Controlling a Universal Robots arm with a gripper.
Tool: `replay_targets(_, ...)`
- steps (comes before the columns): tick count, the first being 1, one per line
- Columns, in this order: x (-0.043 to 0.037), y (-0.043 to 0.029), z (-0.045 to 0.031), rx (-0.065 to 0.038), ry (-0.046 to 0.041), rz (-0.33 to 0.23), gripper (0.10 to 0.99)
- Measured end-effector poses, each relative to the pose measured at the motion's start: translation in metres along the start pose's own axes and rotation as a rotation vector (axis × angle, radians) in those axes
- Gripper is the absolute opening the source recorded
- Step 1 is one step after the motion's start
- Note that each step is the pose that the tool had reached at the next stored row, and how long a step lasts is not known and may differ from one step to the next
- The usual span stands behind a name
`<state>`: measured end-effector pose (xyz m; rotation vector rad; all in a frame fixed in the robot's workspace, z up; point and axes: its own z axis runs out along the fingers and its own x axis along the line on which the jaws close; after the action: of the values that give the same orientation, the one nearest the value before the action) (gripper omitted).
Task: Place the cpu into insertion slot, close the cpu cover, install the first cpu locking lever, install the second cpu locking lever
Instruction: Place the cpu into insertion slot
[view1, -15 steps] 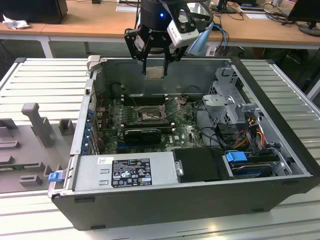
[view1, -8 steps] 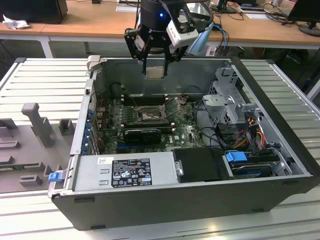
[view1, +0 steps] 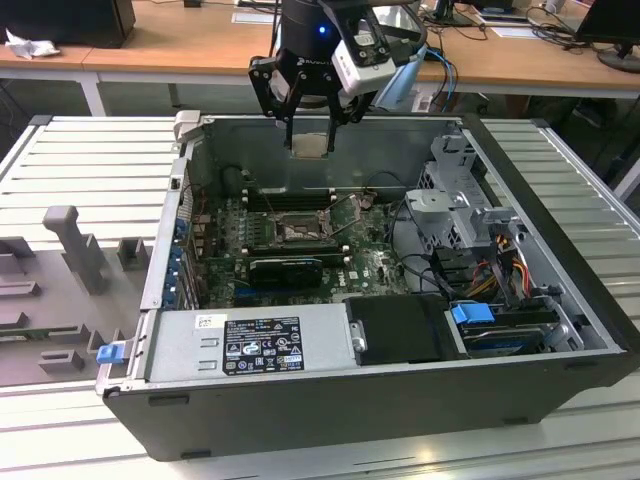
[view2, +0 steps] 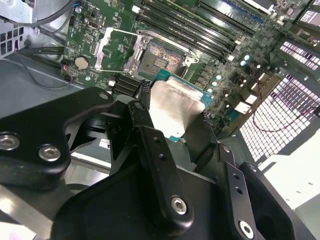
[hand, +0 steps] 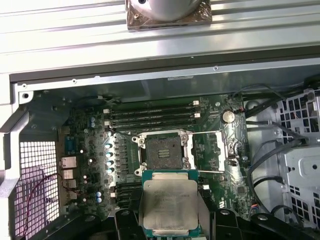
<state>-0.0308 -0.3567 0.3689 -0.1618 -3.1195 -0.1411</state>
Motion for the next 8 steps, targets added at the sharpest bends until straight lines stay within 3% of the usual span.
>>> replay_targets(8,0.0,0.0,0.0,0.0,-0.0014,0.016,0.525)
